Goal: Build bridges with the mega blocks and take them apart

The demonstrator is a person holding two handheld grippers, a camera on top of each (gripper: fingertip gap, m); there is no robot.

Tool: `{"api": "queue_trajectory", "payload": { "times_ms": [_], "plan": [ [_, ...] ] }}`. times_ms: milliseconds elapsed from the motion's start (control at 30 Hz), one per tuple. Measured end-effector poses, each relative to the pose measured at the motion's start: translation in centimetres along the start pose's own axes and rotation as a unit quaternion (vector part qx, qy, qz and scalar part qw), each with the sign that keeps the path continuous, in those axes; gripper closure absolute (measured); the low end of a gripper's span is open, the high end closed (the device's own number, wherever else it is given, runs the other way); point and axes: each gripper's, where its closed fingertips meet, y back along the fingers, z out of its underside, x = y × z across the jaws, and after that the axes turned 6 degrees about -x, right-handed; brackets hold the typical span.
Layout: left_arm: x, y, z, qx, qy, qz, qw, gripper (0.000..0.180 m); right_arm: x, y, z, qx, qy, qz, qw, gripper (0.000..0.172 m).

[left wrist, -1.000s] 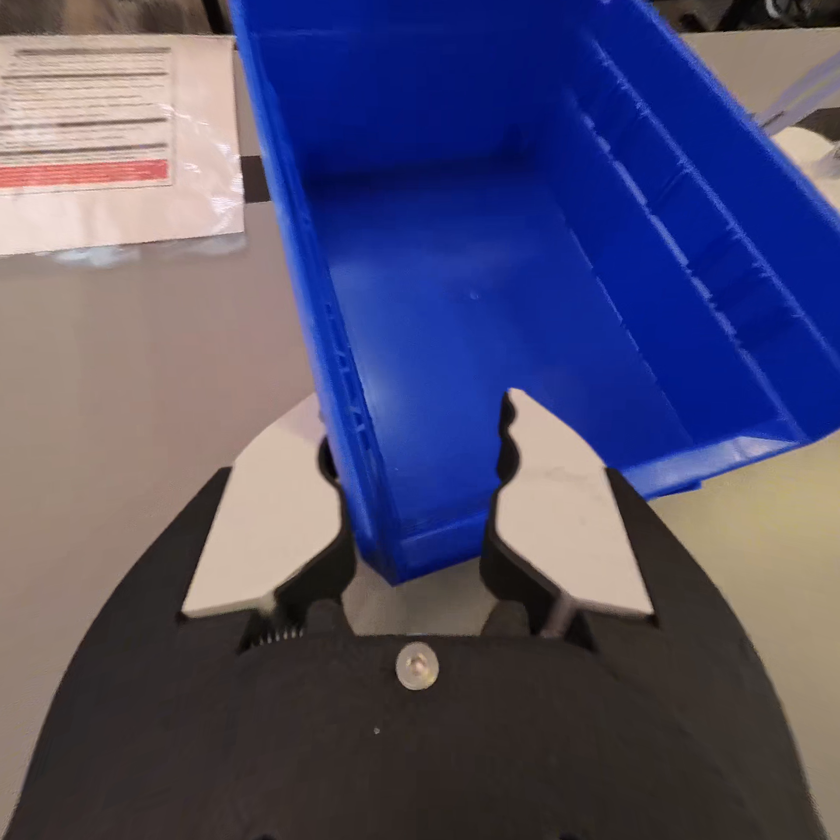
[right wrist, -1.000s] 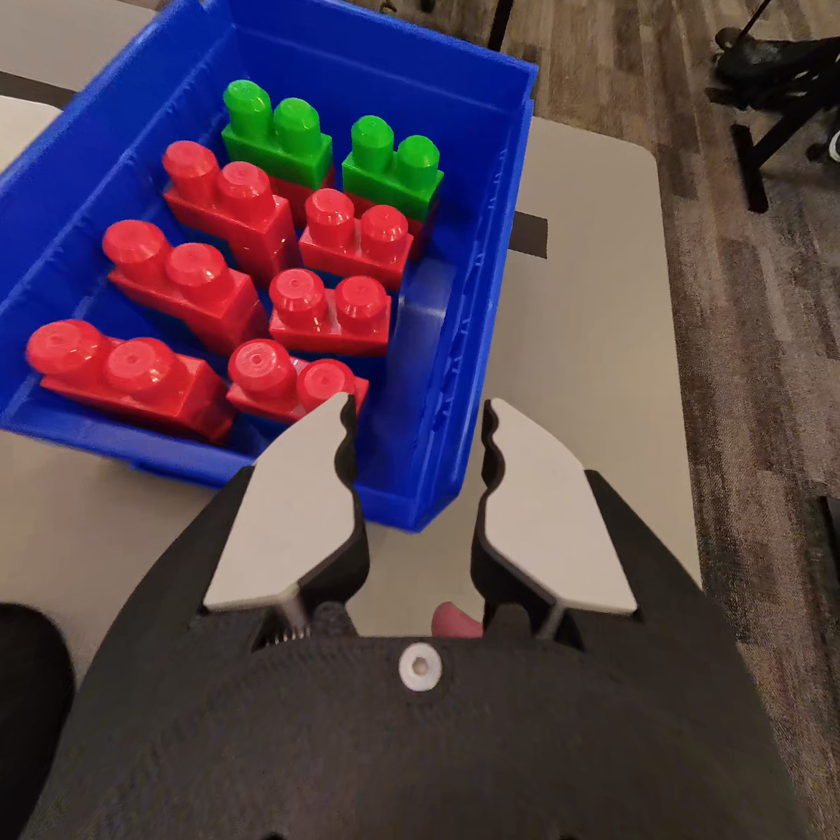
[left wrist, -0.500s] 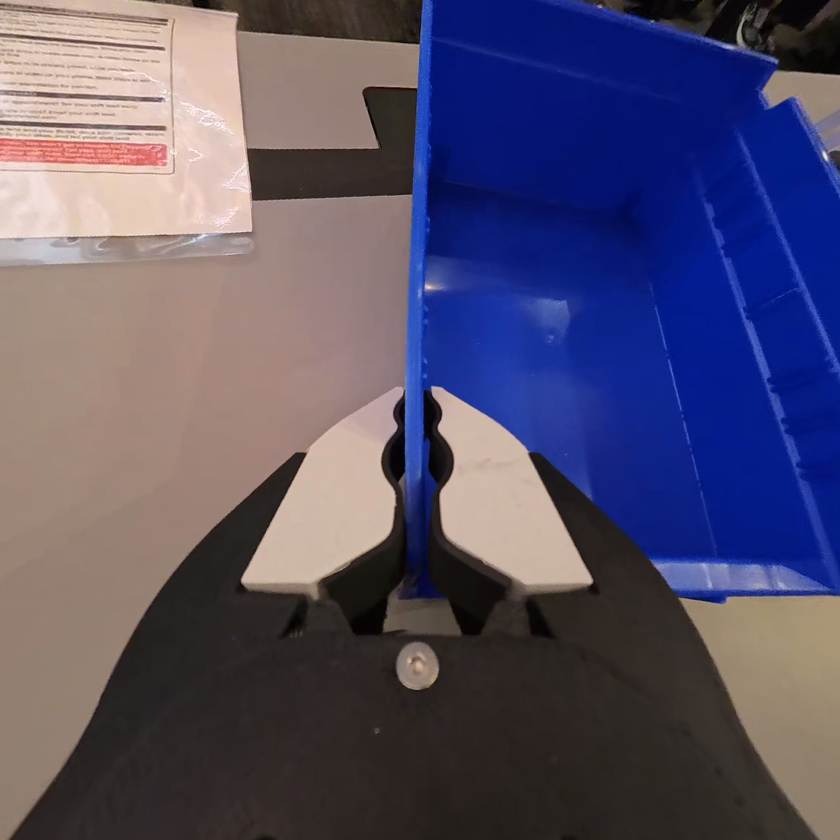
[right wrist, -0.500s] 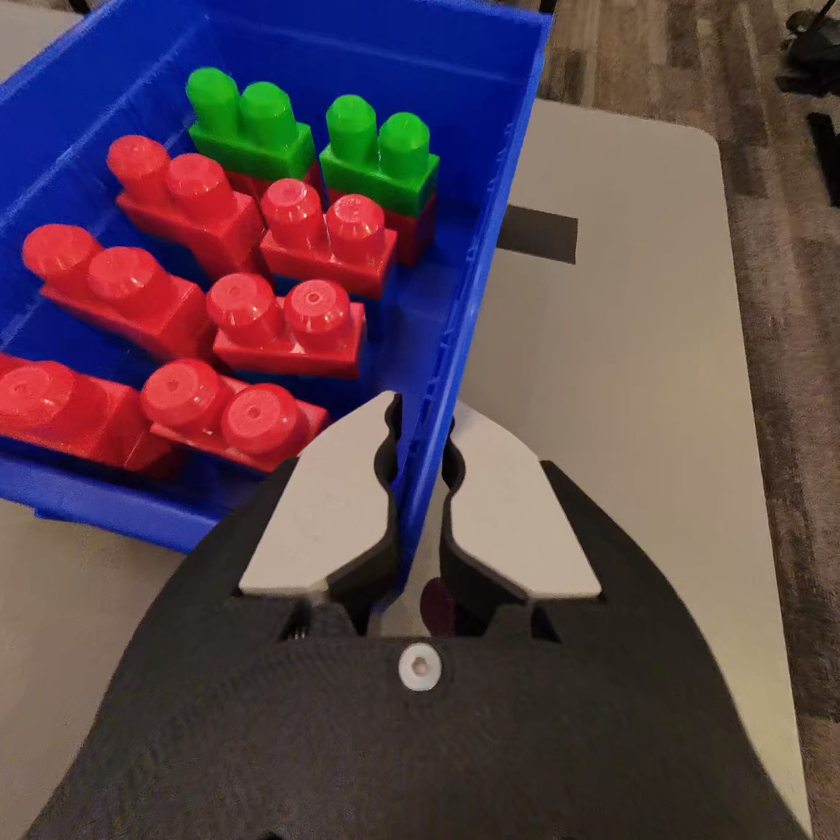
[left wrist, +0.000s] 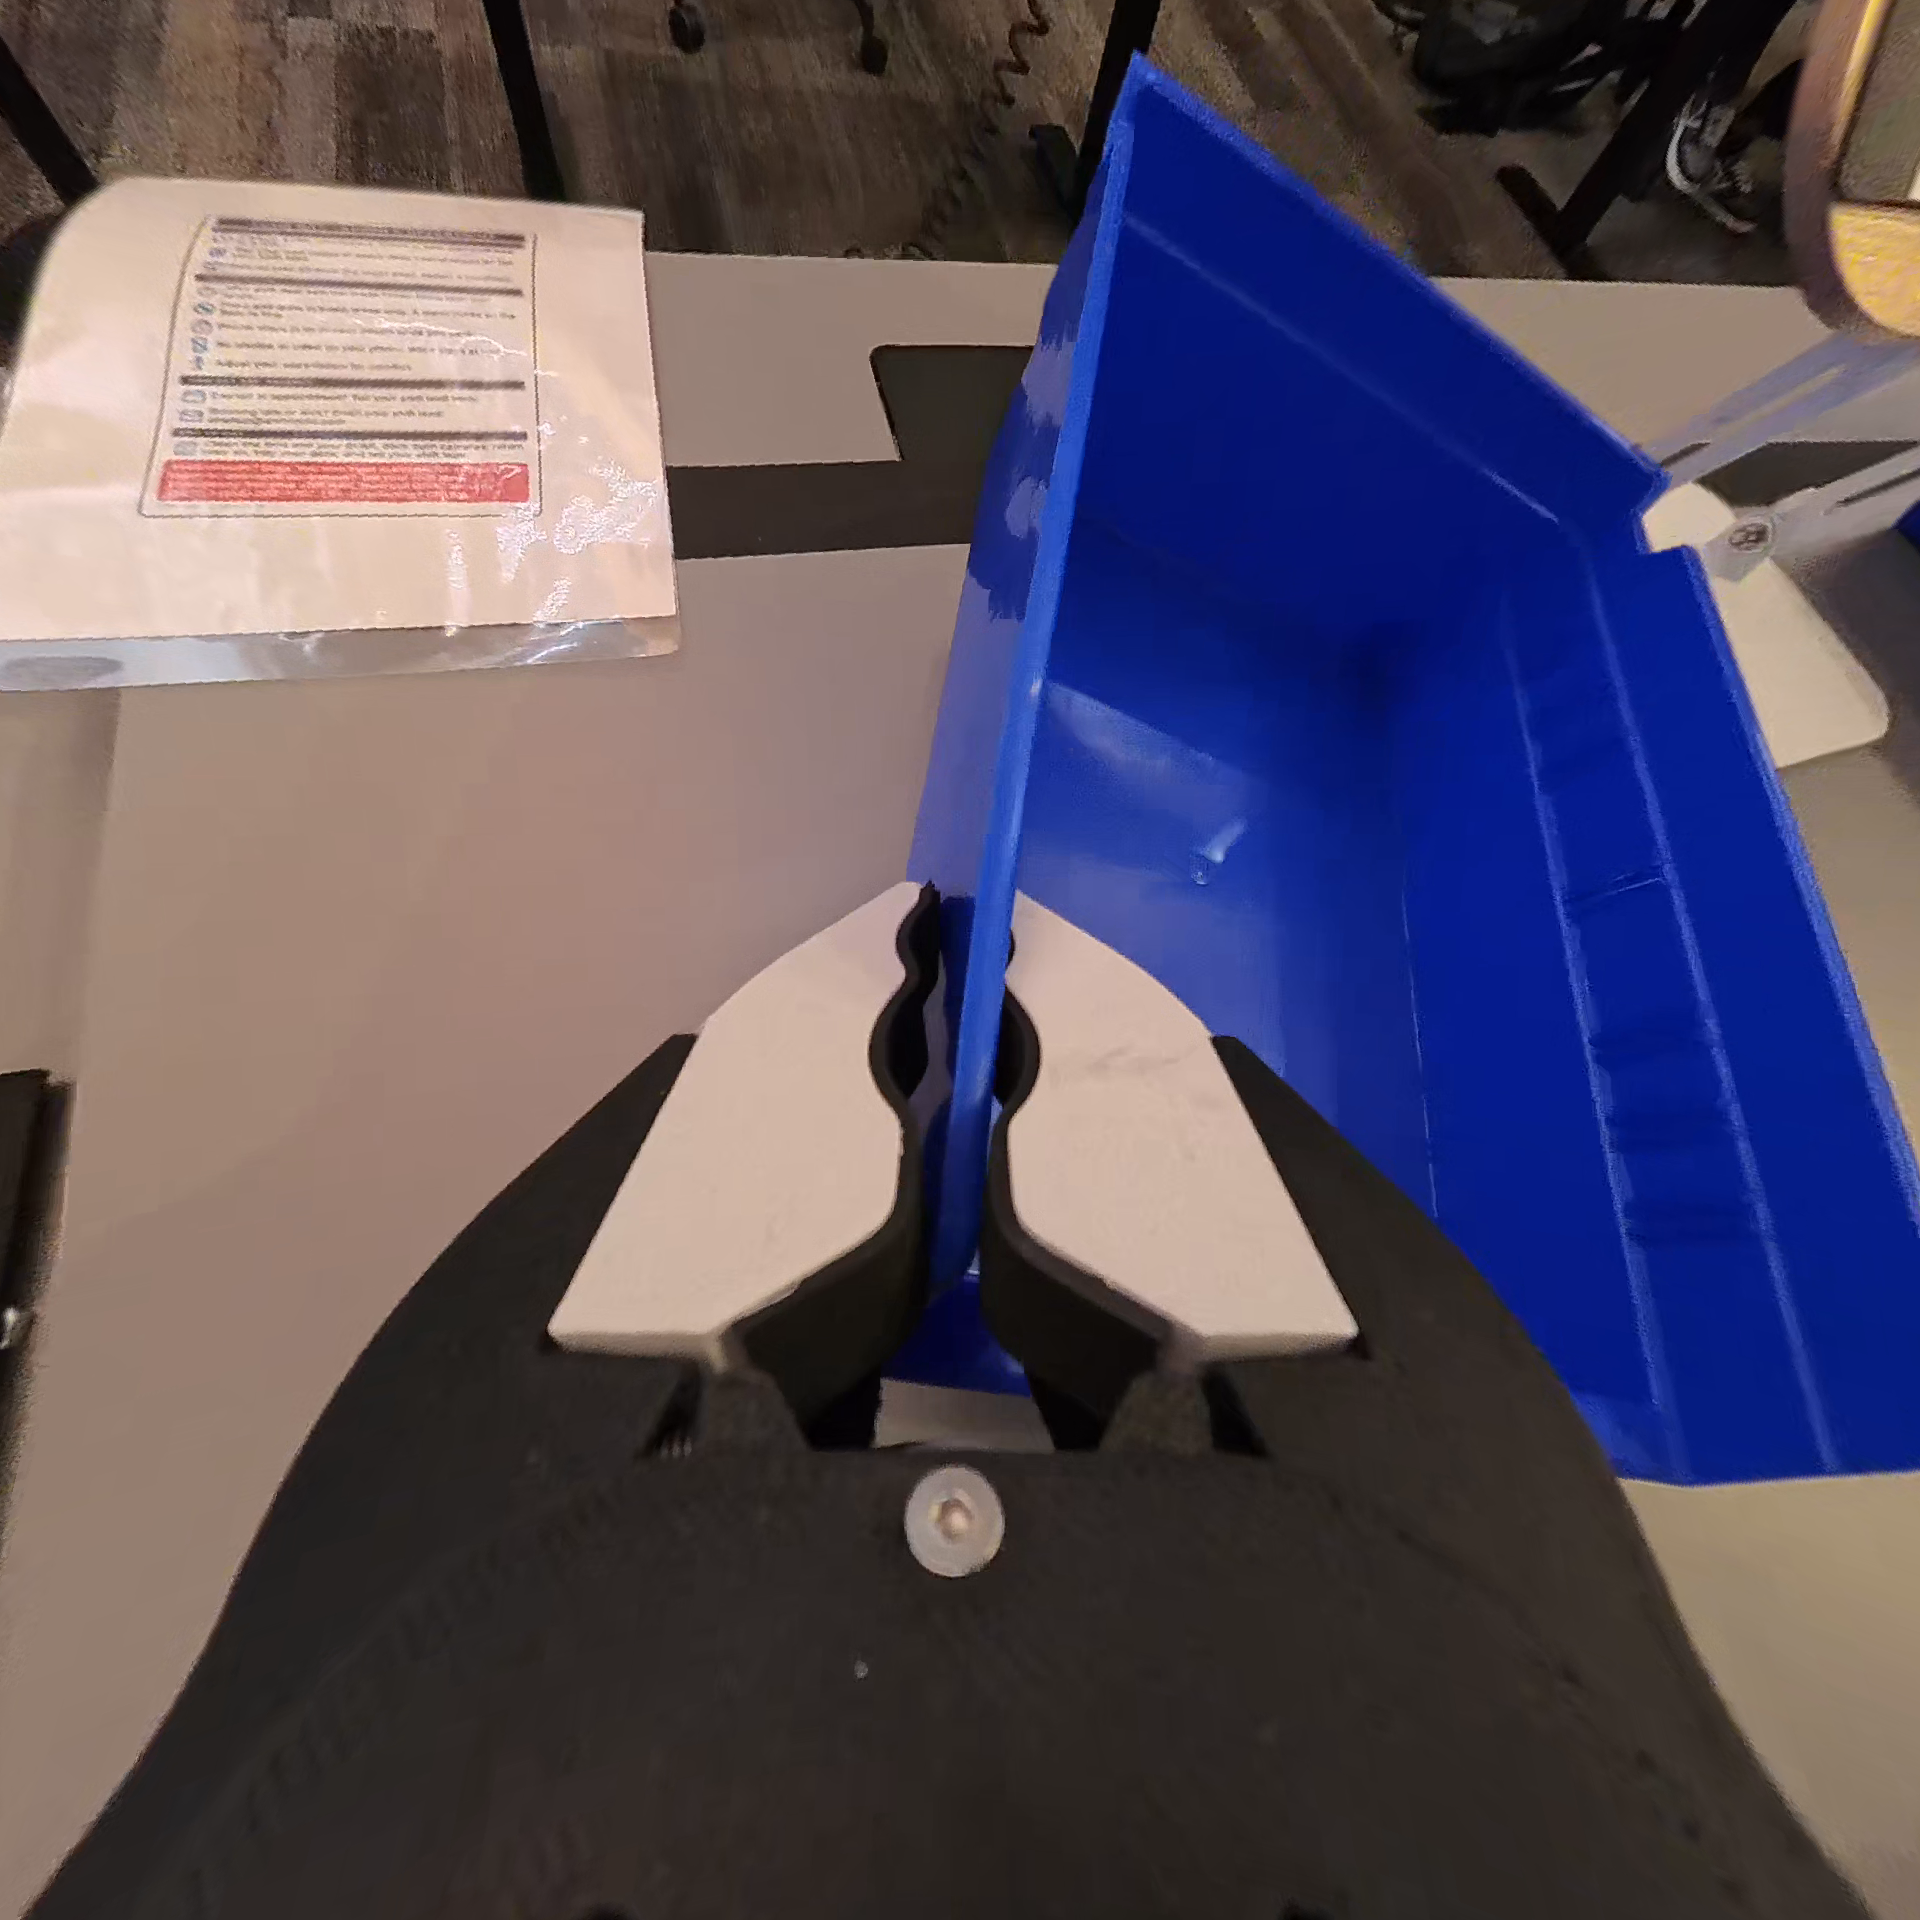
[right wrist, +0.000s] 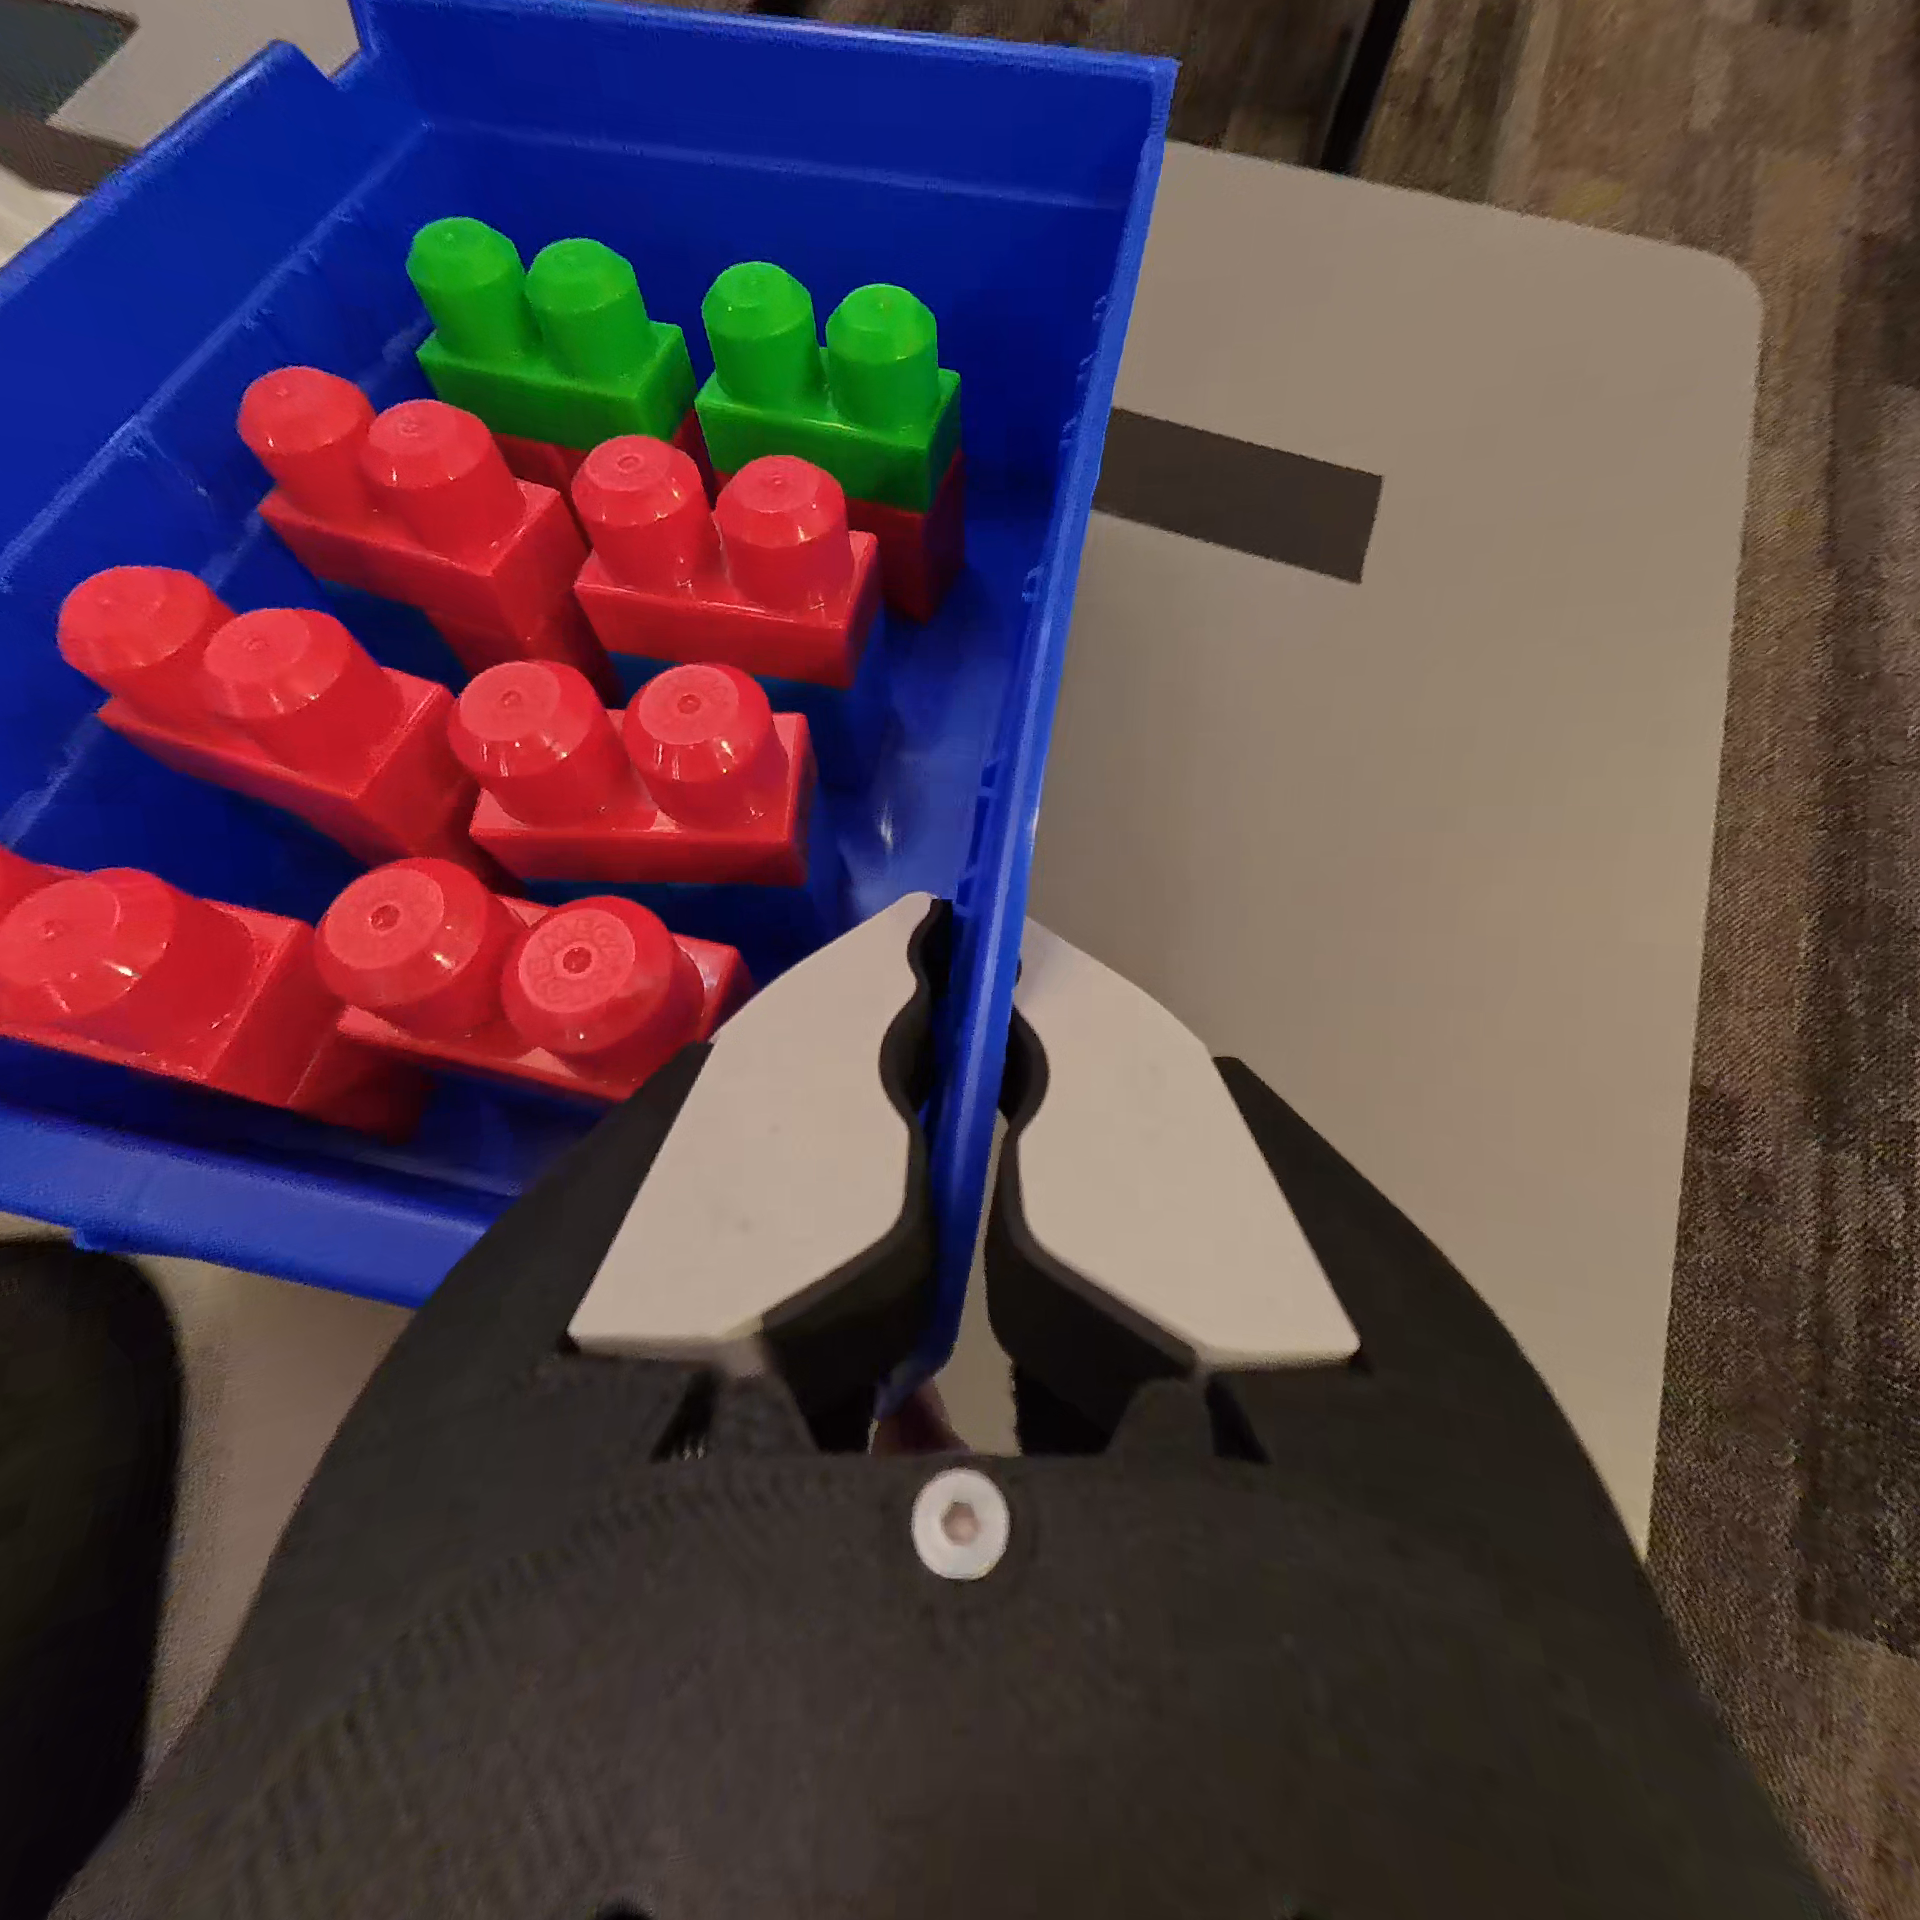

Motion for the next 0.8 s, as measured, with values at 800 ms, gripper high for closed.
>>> {"api": "queue_trajectory", "payload": {
  "times_ms": [800],
  "plan": [
    [-5.0,18.5,6.7,0.108,0.050,-0.080,0.990,0.175,-24.7,4.9,1.7,-0.066,0.195,-0.170,0.964,0.167]
  ]
}}
